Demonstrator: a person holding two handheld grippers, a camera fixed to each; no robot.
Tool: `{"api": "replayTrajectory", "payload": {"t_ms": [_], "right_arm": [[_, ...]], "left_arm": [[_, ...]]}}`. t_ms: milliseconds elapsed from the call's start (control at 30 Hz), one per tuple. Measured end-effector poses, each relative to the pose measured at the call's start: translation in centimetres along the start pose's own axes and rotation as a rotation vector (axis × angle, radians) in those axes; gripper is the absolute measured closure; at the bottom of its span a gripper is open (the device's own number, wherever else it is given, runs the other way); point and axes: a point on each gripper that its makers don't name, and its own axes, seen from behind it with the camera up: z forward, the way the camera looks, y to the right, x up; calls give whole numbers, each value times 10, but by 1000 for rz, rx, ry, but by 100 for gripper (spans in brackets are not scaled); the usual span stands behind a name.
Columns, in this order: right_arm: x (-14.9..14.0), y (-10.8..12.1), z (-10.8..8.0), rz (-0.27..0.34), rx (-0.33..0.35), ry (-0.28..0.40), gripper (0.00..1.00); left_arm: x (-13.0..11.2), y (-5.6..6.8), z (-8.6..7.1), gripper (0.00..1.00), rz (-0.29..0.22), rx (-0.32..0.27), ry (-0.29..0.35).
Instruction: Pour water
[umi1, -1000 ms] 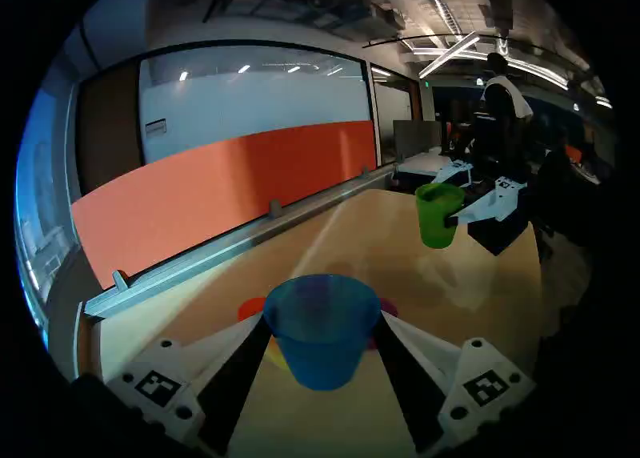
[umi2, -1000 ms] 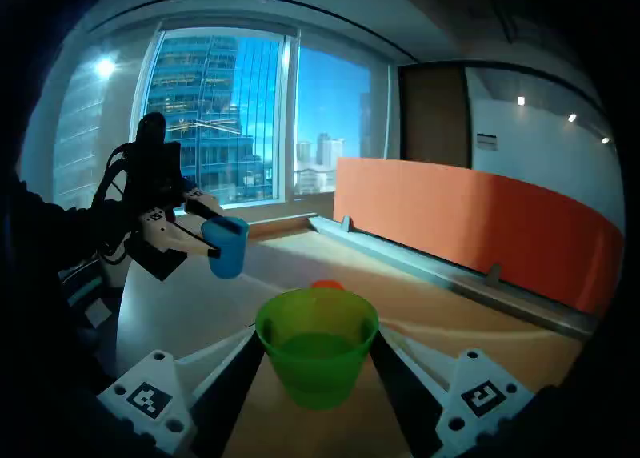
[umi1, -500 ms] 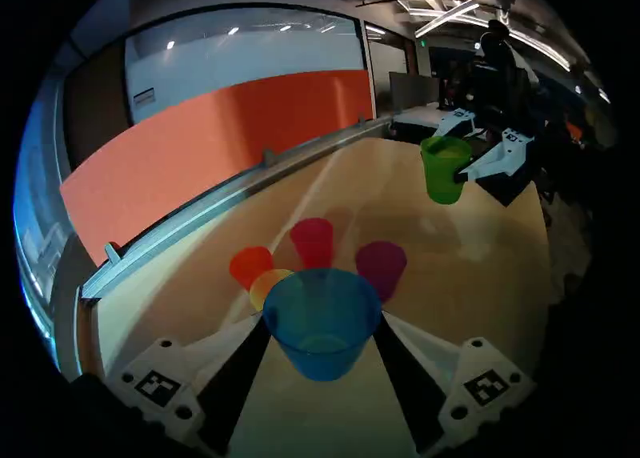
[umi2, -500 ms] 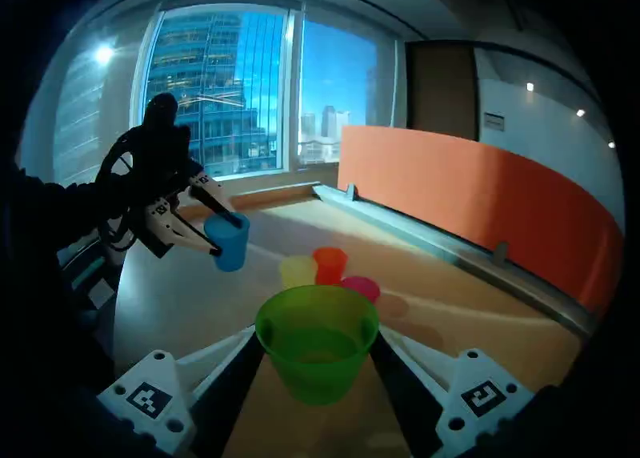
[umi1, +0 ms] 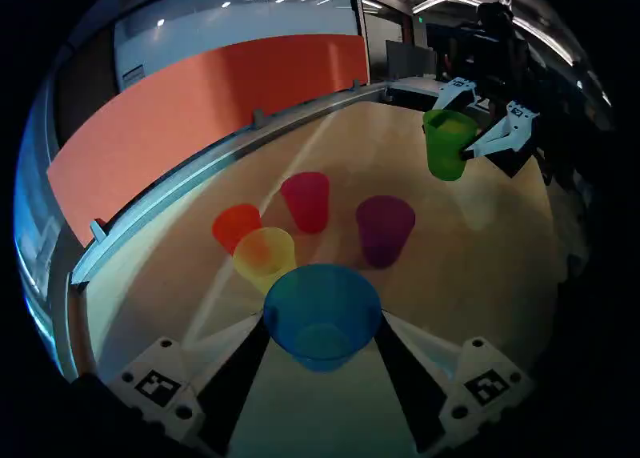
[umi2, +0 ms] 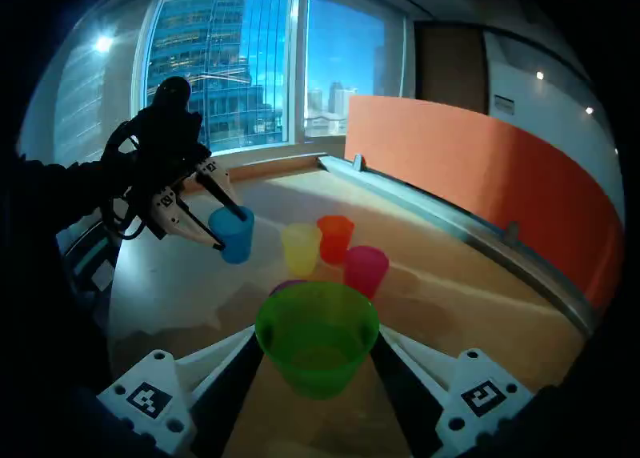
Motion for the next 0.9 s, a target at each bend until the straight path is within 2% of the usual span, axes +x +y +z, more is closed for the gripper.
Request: {"api": "replayTrajectory", "payload": {"t_ms": [500, 900], "right_arm": [[-26, 6, 16, 15, 7, -50, 11], [-40, 7, 25, 28, 6, -71, 11]], "left_arm": [[-27, 0, 26, 13, -22, -28, -54], [-40, 0, 34, 13, -30, -34, -59]]}}
